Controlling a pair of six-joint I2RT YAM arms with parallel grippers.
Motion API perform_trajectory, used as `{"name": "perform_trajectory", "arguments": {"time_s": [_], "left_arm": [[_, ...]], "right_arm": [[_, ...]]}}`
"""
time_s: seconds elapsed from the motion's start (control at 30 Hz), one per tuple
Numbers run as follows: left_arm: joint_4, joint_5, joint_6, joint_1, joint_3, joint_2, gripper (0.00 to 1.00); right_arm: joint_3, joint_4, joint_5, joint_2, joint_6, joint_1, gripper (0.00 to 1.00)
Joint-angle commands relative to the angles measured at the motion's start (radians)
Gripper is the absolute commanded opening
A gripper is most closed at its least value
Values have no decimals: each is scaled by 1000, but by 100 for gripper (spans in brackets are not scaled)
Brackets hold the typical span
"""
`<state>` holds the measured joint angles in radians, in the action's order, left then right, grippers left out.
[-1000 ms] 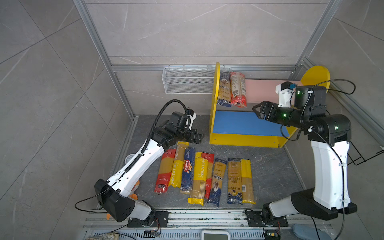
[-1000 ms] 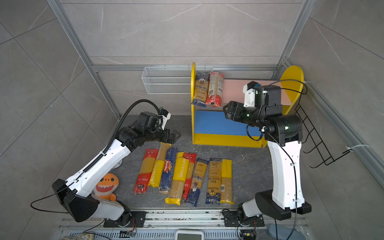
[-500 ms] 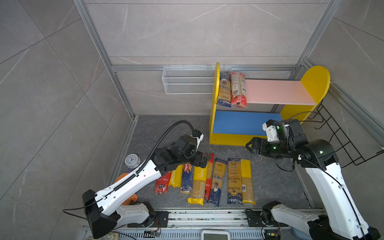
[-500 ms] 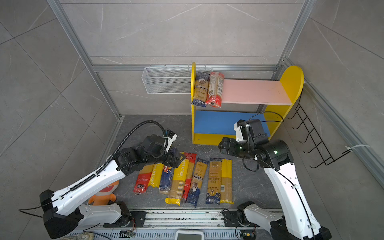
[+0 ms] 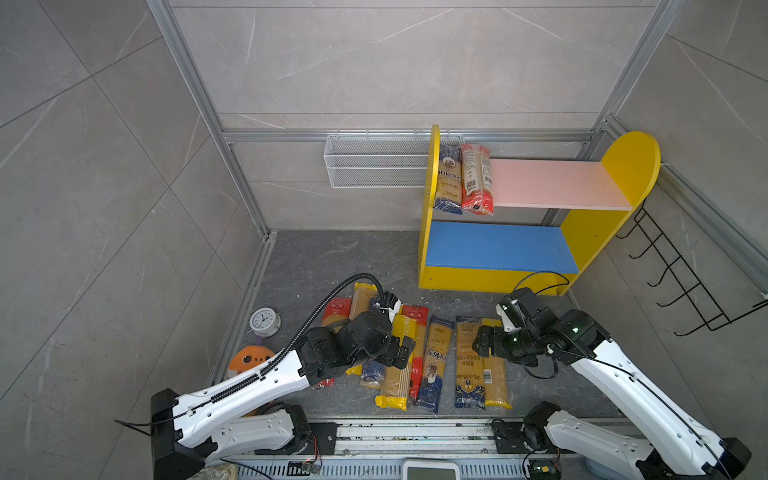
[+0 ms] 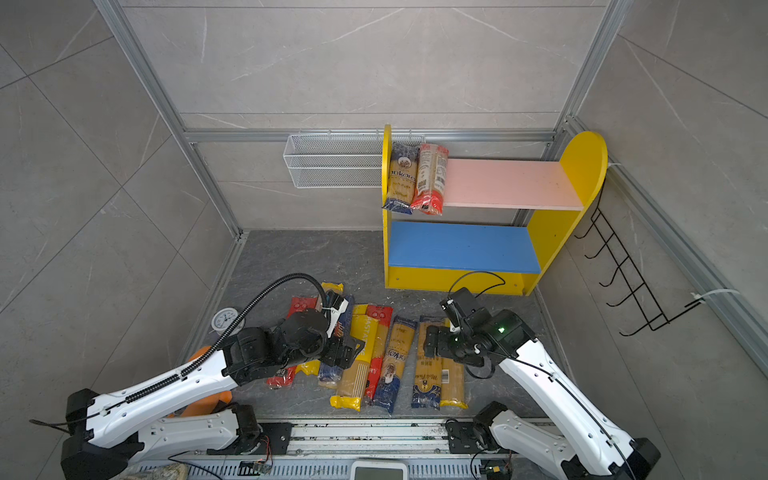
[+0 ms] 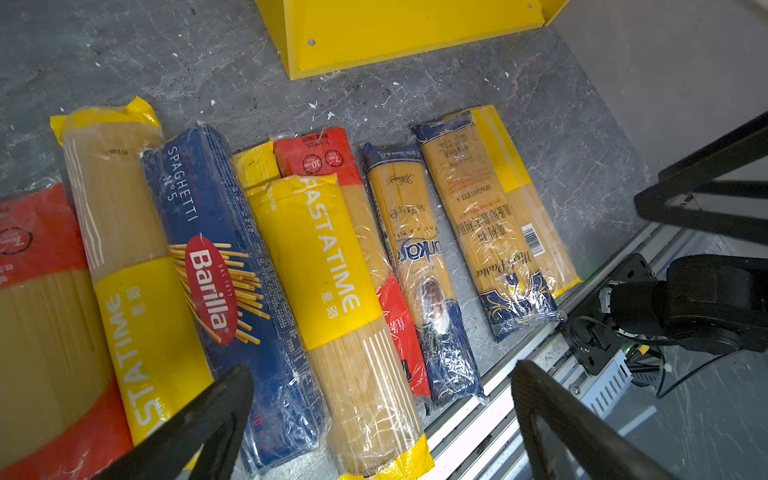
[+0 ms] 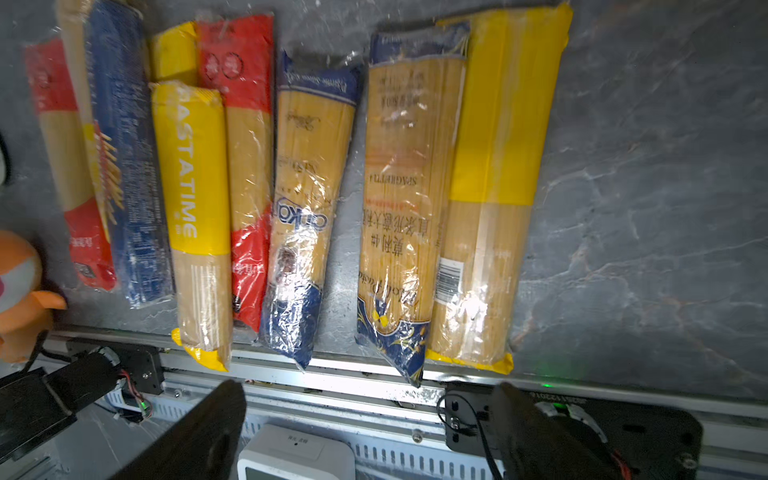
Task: Place and organize the pasta boxes and bags onto the shelf
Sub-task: 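Withdraw the right gripper and lower it onto the blue-labelled spaghetti pack, then close the right gripper on the blue-labelled pack and lift it upright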
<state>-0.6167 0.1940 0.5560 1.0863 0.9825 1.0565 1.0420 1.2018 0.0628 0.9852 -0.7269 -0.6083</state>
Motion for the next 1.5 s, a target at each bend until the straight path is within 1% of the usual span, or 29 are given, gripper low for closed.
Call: {"name": "perform_trajectory", "arguments": {"time_s": [0.0,0.17,0.3,0.4,0.5,0.6,0.8,1.07,1.37,1.43,1.47], "left_arm": [[65,19,48,9,-35,-18,100],[95,0,68,11,-85,-9,100],[103,5,70,12,-103,-14,100],[101,12,75,11,-111,-22,100],[92,20,81,11,-118,-37,100],[81,32,87,12,-126,-58,100],[60,49,87,12,-135,-85,100],[61,47,81,12,-134,-79,100],[50,53,87,11,-138,-85,100],[46,58,90,12,-139,-88,100],[43,61,90,12,-139,-90,100]], "right_arm": [[-82,-84,-32,-11,-108,-61,96],[-162,-159,-80,70,-188,-191,96],[-192,-239,-113,183,-260,-306,96],[-199,-269,-142,278,-304,-369,95],[-191,-255,-189,345,-335,-404,95],[-198,-242,-216,357,-368,-410,95],[-232,-238,-230,356,-378,-410,95],[-295,-301,-222,390,-390,-410,95],[-286,-375,-218,514,-377,-410,94],[-291,-393,-212,541,-376,-410,92],[-297,-404,-207,554,-378,-410,88]]}}
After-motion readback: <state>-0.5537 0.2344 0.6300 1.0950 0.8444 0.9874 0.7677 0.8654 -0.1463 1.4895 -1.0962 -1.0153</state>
